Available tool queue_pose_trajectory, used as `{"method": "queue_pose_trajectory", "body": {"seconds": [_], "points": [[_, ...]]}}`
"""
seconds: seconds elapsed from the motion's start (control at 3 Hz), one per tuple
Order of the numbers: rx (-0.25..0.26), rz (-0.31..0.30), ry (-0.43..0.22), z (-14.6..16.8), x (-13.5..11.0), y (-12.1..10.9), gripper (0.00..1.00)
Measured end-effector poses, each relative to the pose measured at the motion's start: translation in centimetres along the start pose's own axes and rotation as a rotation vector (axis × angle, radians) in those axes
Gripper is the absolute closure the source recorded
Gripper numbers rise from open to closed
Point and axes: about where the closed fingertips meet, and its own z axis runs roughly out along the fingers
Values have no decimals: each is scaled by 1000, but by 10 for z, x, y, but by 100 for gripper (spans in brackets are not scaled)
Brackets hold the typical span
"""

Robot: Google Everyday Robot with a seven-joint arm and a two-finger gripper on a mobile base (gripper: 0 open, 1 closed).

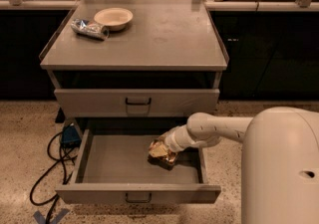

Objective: Pick orange can from middle drawer and place on counter

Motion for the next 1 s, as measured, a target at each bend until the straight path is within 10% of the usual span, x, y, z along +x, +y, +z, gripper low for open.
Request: {"method": "queue_pose_trajectory", "body": {"seconds": [0.33,1.0], "points": [[8,6,13,6,2,-1,100],[224,-1,-8,-100,-6,22,100]]}}
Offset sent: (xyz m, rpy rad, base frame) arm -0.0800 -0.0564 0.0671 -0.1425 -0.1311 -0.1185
